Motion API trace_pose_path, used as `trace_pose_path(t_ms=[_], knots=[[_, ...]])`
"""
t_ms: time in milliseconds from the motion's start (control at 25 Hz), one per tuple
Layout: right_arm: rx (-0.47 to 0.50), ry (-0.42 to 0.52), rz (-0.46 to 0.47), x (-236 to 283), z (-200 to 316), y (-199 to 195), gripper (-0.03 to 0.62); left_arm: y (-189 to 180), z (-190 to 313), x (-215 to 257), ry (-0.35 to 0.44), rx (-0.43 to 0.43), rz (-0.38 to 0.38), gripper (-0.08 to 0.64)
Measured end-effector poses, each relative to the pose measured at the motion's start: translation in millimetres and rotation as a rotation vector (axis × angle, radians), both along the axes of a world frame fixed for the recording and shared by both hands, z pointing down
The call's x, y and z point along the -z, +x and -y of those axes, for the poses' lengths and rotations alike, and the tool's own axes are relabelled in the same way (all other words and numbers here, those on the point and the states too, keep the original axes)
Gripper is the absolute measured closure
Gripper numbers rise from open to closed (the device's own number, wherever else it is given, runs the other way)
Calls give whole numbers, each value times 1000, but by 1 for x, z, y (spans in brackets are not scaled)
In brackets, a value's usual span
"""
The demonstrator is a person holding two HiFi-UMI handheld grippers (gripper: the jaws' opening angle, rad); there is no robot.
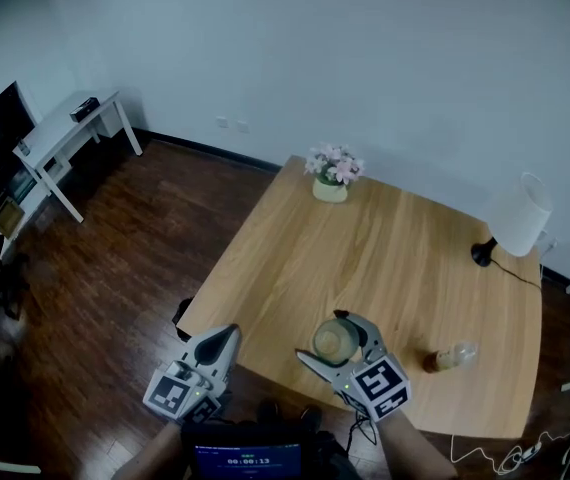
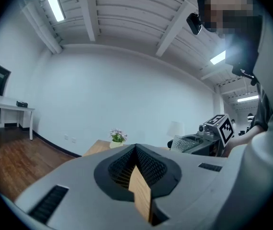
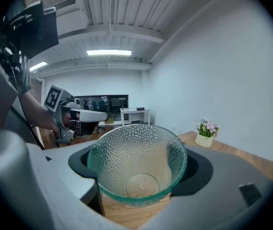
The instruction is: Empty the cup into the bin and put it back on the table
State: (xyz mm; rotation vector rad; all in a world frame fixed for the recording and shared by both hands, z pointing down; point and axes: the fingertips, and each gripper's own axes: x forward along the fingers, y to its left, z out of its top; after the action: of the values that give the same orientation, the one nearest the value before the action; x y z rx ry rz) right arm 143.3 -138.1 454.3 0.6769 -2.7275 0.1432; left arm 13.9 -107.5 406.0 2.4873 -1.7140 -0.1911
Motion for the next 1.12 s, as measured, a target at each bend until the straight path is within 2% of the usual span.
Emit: trace_pose_path(t_ms=[160, 360, 560, 760, 920, 1120], knots=[[80, 5, -40, -4, 3, -16, 176, -22, -17, 2, -7, 81, 24, 560], [169, -12, -40, -1, 2, -44, 176, -49, -42, 7, -3, 175, 50, 560], [223, -12, -49, 6, -6, -78, 176, -89, -56, 18, 30, 247, 36, 560], [216, -9, -62, 13, -11, -120, 176, -141, -63, 17, 42, 273, 12, 560], [183, -8, -84, 15, -15, -159, 176, -186, -69, 15, 37, 244, -1, 560], [192, -15, -93, 14, -22, -215, 176, -241, -72, 21, 58, 237, -22, 560]])
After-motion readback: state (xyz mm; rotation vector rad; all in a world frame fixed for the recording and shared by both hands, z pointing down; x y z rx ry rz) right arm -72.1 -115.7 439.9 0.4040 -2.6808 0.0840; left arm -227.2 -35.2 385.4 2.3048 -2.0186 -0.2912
